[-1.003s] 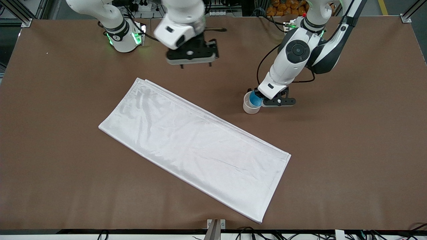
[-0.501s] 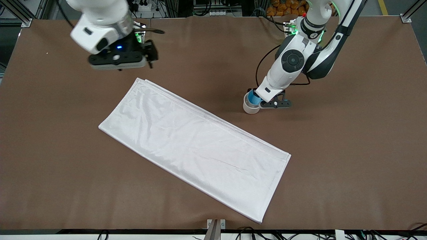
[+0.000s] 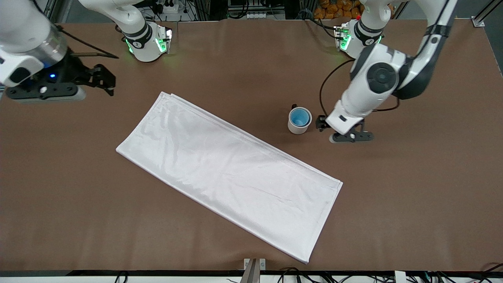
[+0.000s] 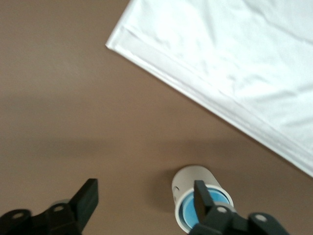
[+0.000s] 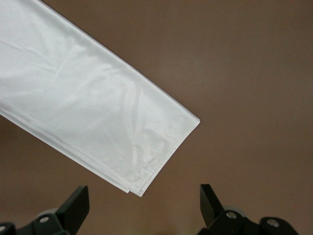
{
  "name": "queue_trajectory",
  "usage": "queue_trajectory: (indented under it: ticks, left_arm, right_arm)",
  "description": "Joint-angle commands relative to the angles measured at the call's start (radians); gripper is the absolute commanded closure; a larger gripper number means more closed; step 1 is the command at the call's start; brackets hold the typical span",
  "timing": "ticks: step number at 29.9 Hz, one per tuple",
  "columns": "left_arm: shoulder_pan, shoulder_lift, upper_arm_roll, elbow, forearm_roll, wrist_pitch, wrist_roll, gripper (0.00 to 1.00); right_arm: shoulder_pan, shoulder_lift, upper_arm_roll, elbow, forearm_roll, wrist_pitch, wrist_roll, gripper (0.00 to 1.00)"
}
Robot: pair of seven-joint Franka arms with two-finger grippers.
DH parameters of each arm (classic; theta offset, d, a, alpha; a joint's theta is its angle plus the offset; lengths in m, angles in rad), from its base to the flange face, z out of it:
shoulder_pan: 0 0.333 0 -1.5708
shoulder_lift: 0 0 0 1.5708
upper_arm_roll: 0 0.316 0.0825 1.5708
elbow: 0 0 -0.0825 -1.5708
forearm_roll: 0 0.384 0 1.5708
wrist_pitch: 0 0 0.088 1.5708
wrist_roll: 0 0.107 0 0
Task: Place blue cup into white mug on table
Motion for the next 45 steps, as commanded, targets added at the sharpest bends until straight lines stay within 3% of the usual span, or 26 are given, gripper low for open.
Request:
queue_trajectory:
  ticks: [1,12,14,18,20,25,31,37,45]
  left_arm:
    - [0.029,0.005,-0.009,0.046,0.023,-0.024,0.02,0.0]
    - [0.106,-0.013,0.005,0.053,0.023,-0.032,0.192,0.0]
    - [0.082,-0.036,0.066,0.053,0.022,-0.047,0.248,0.0]
    - [-0.074,-0.066,0.255,0.053,0.009,-0.096,0.334,0.0]
    - [-0.089,-0.086,0.295,0.053,0.005,-0.102,0.361,0.0]
    - [-0.09,-0.155,0.333,0.058,-0.04,-0.14,0.399,0.0]
    - [-0.127,-0.249,0.401,0.082,-0.038,-0.274,0.399,0.0]
    - [-0.153,-0.251,0.438,0.199,-0.038,-0.403,0.399,0.0]
    - [-0.151,-0.252,0.442,0.264,-0.035,-0.423,0.405,0.0]
  right_arm:
    - [-0.067,-0.027,0.002,-0.033,0.042,0.048,-0.109,0.0]
    - [-0.135,-0.067,0.002,-0.115,0.045,0.13,-0.166,0.0]
    - [-0.145,-0.09,0.002,-0.157,0.045,0.161,-0.197,0.0]
    - [-0.159,-0.115,-0.002,-0.2,0.046,0.187,-0.232,0.0]
    - [-0.161,-0.116,-0.005,-0.201,0.046,0.186,-0.235,0.0]
    - [-0.162,-0.112,-0.017,-0.201,0.049,0.184,-0.237,0.0]
    - [-0.161,-0.102,-0.017,-0.198,0.049,0.183,-0.237,0.0]
    - [-0.162,-0.102,-0.021,-0.175,0.049,0.173,-0.234,0.0]
    - [-0.182,-0.099,-0.02,-0.148,0.049,0.163,-0.234,0.0]
